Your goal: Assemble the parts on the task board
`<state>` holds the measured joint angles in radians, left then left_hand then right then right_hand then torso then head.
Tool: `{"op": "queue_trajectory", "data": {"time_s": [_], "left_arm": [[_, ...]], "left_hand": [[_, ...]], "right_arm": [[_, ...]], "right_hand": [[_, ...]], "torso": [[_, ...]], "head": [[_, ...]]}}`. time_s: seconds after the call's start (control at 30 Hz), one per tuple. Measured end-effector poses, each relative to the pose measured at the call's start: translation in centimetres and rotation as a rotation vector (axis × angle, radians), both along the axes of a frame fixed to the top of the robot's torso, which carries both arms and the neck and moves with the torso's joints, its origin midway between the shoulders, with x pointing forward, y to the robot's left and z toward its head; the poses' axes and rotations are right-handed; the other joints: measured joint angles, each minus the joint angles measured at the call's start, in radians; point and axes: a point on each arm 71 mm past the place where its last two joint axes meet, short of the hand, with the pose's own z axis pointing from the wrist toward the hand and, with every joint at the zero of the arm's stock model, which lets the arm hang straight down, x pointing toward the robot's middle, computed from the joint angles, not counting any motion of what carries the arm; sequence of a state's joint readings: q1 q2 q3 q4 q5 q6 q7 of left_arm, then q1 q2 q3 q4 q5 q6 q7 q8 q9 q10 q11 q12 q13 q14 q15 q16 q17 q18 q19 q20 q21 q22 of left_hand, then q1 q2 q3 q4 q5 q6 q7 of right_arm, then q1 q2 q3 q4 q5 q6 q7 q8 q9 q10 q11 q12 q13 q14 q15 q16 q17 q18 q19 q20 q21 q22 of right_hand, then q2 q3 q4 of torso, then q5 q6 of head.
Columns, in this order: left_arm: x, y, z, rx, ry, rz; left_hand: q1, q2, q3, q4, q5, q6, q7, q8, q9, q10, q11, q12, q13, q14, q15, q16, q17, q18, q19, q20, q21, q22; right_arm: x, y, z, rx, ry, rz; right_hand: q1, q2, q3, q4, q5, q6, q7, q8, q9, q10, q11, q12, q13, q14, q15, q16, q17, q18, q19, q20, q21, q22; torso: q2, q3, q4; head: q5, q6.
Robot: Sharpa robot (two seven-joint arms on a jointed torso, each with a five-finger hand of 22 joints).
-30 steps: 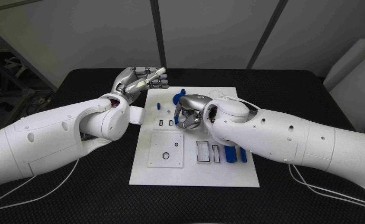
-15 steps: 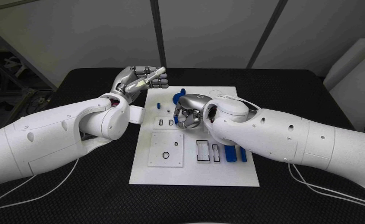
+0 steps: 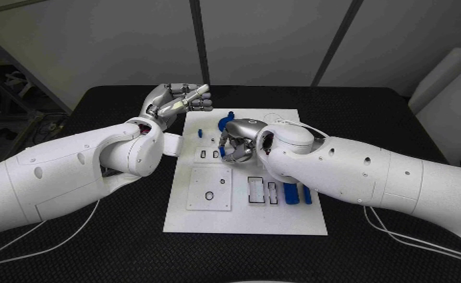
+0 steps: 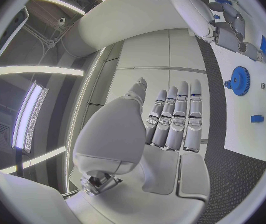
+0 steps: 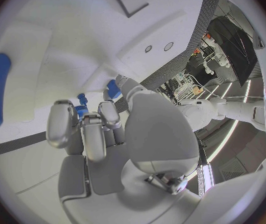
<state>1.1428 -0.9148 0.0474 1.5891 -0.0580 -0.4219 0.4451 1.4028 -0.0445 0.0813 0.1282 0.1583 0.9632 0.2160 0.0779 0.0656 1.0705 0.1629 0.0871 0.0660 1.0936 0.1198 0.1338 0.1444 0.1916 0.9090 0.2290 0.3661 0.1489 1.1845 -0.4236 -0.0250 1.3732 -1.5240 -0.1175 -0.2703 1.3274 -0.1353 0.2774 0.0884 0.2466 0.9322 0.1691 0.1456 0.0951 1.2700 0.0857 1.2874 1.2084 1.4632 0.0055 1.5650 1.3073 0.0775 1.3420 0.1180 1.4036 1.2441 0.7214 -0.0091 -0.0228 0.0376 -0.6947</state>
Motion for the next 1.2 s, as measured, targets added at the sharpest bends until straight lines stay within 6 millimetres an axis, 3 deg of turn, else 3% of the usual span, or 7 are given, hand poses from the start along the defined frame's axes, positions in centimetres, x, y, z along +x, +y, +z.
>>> {"op": "queue_trajectory", "data": {"time_s": [0.33, 0.63, 0.77, 0.97, 1.07, 1.17, 1.2], "left_arm": [[0.0, 0.0, 0.0, 0.0, 0.001, 0.0], [0.0, 0.1, 0.0, 0.003, 0.003, 0.0], [0.0, 0.1, -0.1, 0.012, 0.007, -0.003], [0.2, 0.6, -0.3, 0.043, 0.013, -0.007], [0.4, 1.0, -0.4, 0.066, 0.018, -0.004], [0.7, 1.6, -0.7, 0.101, 0.028, 0.005], [0.8, 1.8, -0.8, 0.121, 0.036, 0.008]], "left_hand": [[0.0, 0.0, 0.0, 0.0, 0.0, 0.0, 0.0, 0.0, 0.0, 0.0, 0.0, 0.0, 0.0, 0.0, 0.0, 0.0, 0.0, 0.0, 0.0, 0.0, 0.0, 0.0], [0.0, 0.0, 0.0, 0.0, 0.0, 0.0, 0.0, -0.004, 0.0, 0.0, 0.0, 0.0, 0.0, 0.009, 0.0, -0.006, 0.004, 0.0, 0.0, 0.0, 0.0, 0.0], [-0.005, 0.005, -0.004, -0.004, 0.0, 0.007, 0.0, -0.004, 0.0, 0.01, -0.003, -0.005, 0.0, 0.036, -0.007, -0.003, 0.014, 0.0, 0.004, -0.004, 0.002, 0.001], [-0.011, 0.011, -0.008, -0.006, 0.0, 0.038, -0.013, -0.004, 0.002, 0.063, -0.018, 0.002, 0.007, 0.089, -0.024, 0.026, 0.036, 0.0, 0.037, -0.022, 0.028, 0.011], [-0.016, 0.016, -0.012, -0.002, 0.0, 0.063, -0.023, 0.002, 0.002, 0.111, -0.034, 0.02, 0.017, 0.142, -0.044, 0.068, 0.061, 0.0, 0.077, -0.037, 0.058, 0.025], [-0.034, -0.002, -0.025, 0.011, 0.0, 0.077, -0.038, 0.009, 0.003, 0.162, -0.054, 0.047, 0.032, 0.212, -0.068, 0.142, 0.101, 0.0, 0.127, -0.059, 0.102, 0.048], [-0.051, -0.002, -0.034, 0.02, 0.0, 0.087, -0.048, 0.018, 0.005, 0.192, -0.066, 0.07, 0.044, 0.249, -0.081, 0.191, 0.127, 0.0, 0.156, -0.072, 0.13, 0.063]], "right_arm": [[0.0, 0.0, 0.0, 0.0, -0.001, 0.0], [-0.1, -0.2, 0.0, 0.02, -0.012, -0.008], [-0.3, -0.6, 0.4, 0.062, -0.029, -0.002], [-1.4, -2.0, 1.4, 0.167, -0.052, 0.043], [-2.0, -2.9, 1.9, 0.224, -0.056, 0.071], [-2.4, -3.9, 2.5, 0.278, -0.055, 0.09], [-2.4, -4.5, 2.9, 0.304, -0.053, 0.092]], "right_hand": [[-0.004, -0.004, -0.012, 0.006, -0.004, -0.028, 0.009, -0.008, -0.006, -0.014, 0.007, -0.007, -0.009, 0.001, 0.006, 0.0, 0.0, 0.0, -0.004, 0.004, -0.004, -0.007], [-0.01, -0.011, -0.08, 0.035, -0.016, -0.088, 0.026, -0.019, -0.02, -0.047, 0.021, -0.022, -0.04, 0.003, 0.019, 0.0, 0.0, 0.0, -0.009, 0.016, -0.008, -0.01], [-0.01, -0.011, -0.11, 0.047, -0.029, -0.095, 0.026, -0.019, -0.02, -0.05, 0.025, -0.022, -0.043, 0.003, 0.025, 0.0, 0.0, 0.0, -0.012, 0.02, -0.011, -0.015], [0.006, -0.008, -0.128, 0.059, -0.029, -0.101, 0.027, -0.01, -0.021, -0.057, 0.025, -0.021, -0.047, 0.003, 0.025, -0.006, 0.001, 0.0, -0.022, 0.029, -0.024, -0.034], [0.03, -0.005, -0.142, 0.063, -0.017, -0.101, 0.027, -0.002, -0.021, -0.08, 0.025, -0.033, -0.064, 0.003, 0.025, -0.023, 0.001, 0.0, -0.058, 0.028, -0.049, -0.074], [0.041, 0.004, -0.15, 0.067, -0.003, -0.108, 0.027, 0.005, -0.021, -0.105, 0.025, -0.052, -0.088, 0.003, 0.025, -0.041, 0.001, 0.001, -0.089, 0.027, -0.076, -0.116], [0.047, -0.001, -0.15, 0.068, 0.003, -0.108, 0.027, 0.008, -0.021, -0.116, 0.025, -0.061, -0.1, 0.003, 0.025, -0.048, 0.001, 0.012, -0.104, 0.027, -0.088, -0.134]], "torso": [[0.0, 0.0, 0.0], [0.0, 0.0004, 0.0], [-0.001, 0.0008, 0.0], [-0.003, 0.0004, -0.0004], [-0.004, 0.0002, -0.0018], [-0.008, 0.0002, -0.0042], [-0.01, 0.0004, -0.0048]], "head": [[-0.001, 0.0], [-0.001, 0.002], [-0.001, 0.003], [0.002, 0.006], [0.004, 0.008], [0.007, 0.008], [0.008, 0.007]]}}
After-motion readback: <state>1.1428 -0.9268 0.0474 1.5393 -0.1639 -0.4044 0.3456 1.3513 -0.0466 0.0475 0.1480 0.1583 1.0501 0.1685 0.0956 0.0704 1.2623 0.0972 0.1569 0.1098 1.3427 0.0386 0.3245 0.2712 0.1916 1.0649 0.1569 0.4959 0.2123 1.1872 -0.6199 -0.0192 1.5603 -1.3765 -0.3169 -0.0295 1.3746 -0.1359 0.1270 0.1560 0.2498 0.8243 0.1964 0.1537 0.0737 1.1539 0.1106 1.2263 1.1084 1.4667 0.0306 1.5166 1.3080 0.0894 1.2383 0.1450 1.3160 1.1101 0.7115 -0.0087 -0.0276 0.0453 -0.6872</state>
